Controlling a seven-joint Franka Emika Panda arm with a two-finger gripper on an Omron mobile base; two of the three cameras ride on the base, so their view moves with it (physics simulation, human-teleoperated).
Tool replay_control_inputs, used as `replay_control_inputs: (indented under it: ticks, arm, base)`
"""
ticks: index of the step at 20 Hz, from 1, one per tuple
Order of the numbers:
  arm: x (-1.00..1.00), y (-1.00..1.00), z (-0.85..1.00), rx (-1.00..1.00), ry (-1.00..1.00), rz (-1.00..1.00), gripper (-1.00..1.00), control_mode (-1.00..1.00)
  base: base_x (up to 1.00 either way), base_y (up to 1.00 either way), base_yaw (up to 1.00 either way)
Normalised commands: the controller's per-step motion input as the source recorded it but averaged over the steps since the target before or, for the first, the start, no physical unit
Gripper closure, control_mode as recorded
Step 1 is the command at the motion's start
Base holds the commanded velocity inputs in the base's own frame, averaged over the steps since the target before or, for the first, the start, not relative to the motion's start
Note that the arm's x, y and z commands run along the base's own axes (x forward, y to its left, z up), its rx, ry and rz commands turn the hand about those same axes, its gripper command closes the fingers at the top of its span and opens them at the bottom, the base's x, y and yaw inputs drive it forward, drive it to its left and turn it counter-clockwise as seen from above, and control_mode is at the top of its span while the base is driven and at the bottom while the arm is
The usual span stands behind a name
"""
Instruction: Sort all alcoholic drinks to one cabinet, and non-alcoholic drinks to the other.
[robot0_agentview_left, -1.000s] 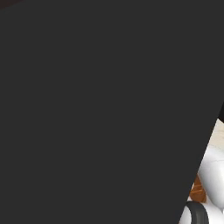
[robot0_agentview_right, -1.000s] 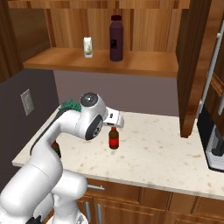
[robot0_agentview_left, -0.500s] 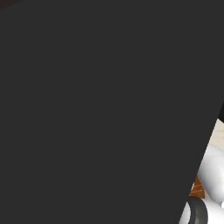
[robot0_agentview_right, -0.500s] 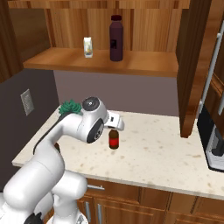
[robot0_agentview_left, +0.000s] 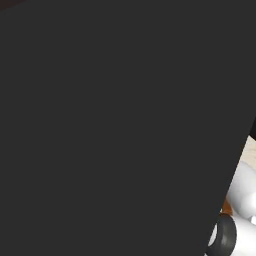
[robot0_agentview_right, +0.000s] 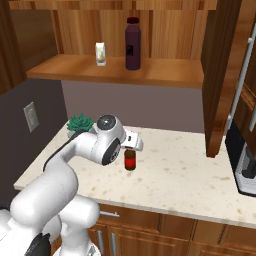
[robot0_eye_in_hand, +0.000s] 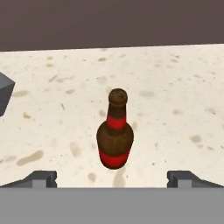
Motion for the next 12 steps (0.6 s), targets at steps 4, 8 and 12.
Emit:
replay_control_inputs:
  ticks: [4,8,12]
  arm:
    - [0.16,-0.02,-0.18,0.0,0.0,0.0,-1.0,-1.0]
    - [0.15,-0.02,-0.18,0.0,0.0,0.0,-1.0,-1.0]
    - [0.14,0.0,-0.19,0.0,0.0,0.0,-1.0,-1.0]
  base:
    - [0.0,0.0,0.0]
    - [0.0,0.0,0.0]
    - [0.0,0.0,0.0]
